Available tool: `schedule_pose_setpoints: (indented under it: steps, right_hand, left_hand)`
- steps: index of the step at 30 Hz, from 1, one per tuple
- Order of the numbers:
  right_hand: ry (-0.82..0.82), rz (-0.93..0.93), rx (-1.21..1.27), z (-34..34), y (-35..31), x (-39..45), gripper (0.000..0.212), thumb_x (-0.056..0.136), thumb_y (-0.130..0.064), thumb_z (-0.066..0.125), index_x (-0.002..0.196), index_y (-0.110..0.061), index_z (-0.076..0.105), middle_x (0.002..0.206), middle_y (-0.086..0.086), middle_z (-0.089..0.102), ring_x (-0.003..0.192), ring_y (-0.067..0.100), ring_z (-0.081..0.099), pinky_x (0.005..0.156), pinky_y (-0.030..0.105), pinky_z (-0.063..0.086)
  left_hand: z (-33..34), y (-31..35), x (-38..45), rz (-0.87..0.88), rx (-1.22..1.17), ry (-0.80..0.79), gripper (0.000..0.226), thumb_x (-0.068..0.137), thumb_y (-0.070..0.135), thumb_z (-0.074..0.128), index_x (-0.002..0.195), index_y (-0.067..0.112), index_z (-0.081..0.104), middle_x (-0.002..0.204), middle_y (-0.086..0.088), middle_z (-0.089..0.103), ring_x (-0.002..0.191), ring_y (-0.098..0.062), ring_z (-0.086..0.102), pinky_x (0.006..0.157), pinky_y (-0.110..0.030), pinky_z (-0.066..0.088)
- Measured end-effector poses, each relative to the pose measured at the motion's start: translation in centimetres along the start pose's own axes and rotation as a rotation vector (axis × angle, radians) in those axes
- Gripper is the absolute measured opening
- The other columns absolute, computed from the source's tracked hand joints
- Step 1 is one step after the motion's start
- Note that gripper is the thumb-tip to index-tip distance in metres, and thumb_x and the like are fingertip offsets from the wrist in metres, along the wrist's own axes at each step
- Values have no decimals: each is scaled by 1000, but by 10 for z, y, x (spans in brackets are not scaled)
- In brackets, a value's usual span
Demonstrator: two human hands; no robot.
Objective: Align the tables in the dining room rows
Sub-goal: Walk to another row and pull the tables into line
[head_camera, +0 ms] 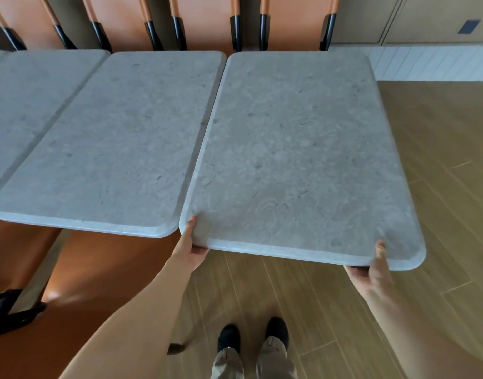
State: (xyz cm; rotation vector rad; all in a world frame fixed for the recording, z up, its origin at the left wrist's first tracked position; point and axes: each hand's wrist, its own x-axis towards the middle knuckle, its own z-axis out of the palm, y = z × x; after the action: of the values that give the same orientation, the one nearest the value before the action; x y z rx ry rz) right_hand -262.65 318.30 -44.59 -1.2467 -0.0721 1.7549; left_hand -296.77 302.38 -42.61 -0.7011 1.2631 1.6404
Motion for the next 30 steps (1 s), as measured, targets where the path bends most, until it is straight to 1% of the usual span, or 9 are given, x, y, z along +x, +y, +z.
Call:
schedule_pose_setpoints:
  steps: [5,14,17,19,23,24,26,28,30]
  right_hand:
    - [-9,24,-12,-12,2,-7,46,94,-48,63,134,-26,59,127,-3,72,115,20,69,104,44,53]
    - [27,34,-51,-13,3,-12,38,100,-51,51,128,-29,63,130,-4,70,100,12,74,91,33,60]
    - [150,53,-227,-12,1,-17,58,95,-59,56,139,-21,55,109,-4,70,74,10,72,88,32,57]
    - [228,114,-431,-19,-3,-28,66,92,-66,54,133,-14,54,104,3,67,82,15,68,90,36,54]
    - [35,351,-963,-28,-4,-65,75,91,-74,47,97,0,61,80,15,76,78,29,73,66,34,53]
    - [-26,293,-1132,-27,-5,-71,68,84,-68,63,87,0,62,70,13,74,64,25,71,58,30,50]
    - [-123,-134,-1432,-26,-3,-70,45,75,-46,78,67,-8,56,52,3,63,39,9,55,47,27,40]
    - [-195,-596,-1597,-15,4,-68,36,84,-22,78,62,-19,50,47,-6,54,43,9,52,49,24,40]
    - [-331,-948,-1646,4,11,-67,26,81,-18,81,75,-24,56,64,-11,59,58,5,59,55,23,44]
  left_hand:
    - [-12,-4,0,-13,6,3,55,81,29,83,128,11,60,117,-10,70,105,-26,68,86,-41,57]
    - [-15,-13,3,48,76,35,54,87,38,77,129,13,55,121,-7,69,113,-24,66,95,-41,55]
    - [-19,-16,5,151,373,194,67,83,60,72,129,17,48,121,-3,61,113,-26,62,99,-44,54]
    - [-26,-21,-4,264,637,306,85,76,66,72,139,16,43,129,-5,56,117,-28,58,99,-45,50]
    - [-33,-18,-30,735,1192,383,81,85,42,77,149,19,32,151,-14,32,135,-38,35,110,-51,37]
    - [-33,-15,-33,838,1364,275,79,87,43,75,150,22,33,155,-10,29,138,-35,33,111,-49,36]
    - [-33,-12,-35,910,1683,14,77,88,54,69,151,31,31,162,3,19,146,-25,26,117,-44,31]
    - [-31,-10,-34,931,1912,-157,83,85,71,59,153,36,29,166,11,8,153,-18,12,123,-42,20]
    - [-17,-4,-29,1032,2031,-241,90,79,84,47,154,37,28,167,11,5,155,-18,5,125,-40,9]
